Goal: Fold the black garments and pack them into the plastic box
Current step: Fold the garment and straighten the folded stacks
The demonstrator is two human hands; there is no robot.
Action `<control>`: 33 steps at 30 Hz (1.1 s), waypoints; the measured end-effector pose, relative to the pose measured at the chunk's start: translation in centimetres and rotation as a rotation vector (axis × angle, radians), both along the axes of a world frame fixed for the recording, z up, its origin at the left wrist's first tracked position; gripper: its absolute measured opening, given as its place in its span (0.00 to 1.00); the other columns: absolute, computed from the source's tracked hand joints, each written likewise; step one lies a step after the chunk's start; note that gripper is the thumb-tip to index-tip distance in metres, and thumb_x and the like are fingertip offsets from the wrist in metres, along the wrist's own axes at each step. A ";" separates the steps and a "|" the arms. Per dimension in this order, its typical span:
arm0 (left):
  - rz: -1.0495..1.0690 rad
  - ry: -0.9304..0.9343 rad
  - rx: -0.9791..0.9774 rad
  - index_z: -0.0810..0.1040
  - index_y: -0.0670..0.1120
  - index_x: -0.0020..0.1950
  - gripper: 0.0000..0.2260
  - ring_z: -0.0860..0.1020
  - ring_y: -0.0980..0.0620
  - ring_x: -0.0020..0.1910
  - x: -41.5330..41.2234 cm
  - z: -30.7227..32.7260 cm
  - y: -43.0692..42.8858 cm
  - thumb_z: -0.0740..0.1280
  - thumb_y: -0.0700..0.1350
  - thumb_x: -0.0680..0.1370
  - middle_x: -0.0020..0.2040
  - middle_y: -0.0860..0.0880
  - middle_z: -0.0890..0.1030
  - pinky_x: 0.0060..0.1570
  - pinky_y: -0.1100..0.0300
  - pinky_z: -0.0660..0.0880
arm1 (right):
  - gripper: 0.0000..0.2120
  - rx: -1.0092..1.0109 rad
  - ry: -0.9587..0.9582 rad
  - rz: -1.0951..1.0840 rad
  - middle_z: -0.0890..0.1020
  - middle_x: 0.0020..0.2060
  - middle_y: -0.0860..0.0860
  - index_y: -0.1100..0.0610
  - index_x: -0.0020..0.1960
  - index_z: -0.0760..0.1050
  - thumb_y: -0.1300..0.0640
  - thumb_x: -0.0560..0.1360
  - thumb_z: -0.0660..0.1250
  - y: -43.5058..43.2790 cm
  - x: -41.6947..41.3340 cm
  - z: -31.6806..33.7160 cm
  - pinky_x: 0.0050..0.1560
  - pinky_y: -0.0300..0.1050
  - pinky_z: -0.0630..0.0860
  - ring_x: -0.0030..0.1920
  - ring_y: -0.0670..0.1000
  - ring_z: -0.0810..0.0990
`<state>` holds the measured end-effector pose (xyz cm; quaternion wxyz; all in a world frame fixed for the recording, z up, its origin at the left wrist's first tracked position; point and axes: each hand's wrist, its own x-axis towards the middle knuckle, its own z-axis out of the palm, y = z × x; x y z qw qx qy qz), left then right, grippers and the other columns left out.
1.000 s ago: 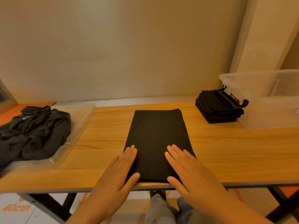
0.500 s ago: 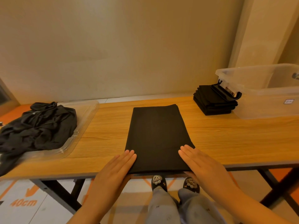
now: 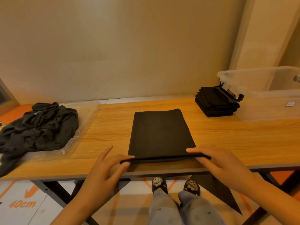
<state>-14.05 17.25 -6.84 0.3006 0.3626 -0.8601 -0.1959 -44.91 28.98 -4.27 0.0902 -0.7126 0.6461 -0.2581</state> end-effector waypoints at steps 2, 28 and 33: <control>0.020 0.114 0.050 0.73 0.70 0.57 0.22 0.62 0.67 0.69 -0.5 0.8 -1.1 0.55 0.75 0.68 0.53 0.71 0.77 0.67 0.59 0.58 | 0.13 -0.018 -0.220 -0.039 0.78 0.49 0.31 0.37 0.57 0.74 0.55 0.78 0.63 -1.0 0.0 1.2 0.50 0.21 0.66 0.54 0.27 0.72; 0.330 -0.193 0.125 0.79 0.51 0.47 0.05 0.77 0.52 0.47 -13.1 0.9 -23.9 0.64 0.47 0.78 0.48 0.53 0.79 0.46 0.54 0.75 | 0.03 0.132 -0.152 -0.616 0.73 0.34 0.45 0.50 0.48 0.72 0.52 0.79 0.62 -25.9 -6.3 -1.4 0.31 0.42 0.65 0.35 0.44 0.71; 0.336 -0.228 0.070 0.78 0.54 0.48 0.04 0.76 0.53 0.48 -13.2 0.5 -24.4 0.63 0.50 0.78 0.51 0.53 0.77 0.43 0.56 0.74 | 0.06 0.069 -0.005 -0.641 0.74 0.36 0.45 0.51 0.52 0.74 0.51 0.80 0.60 -25.9 -5.9 -2.1 0.30 0.42 0.65 0.37 0.47 0.73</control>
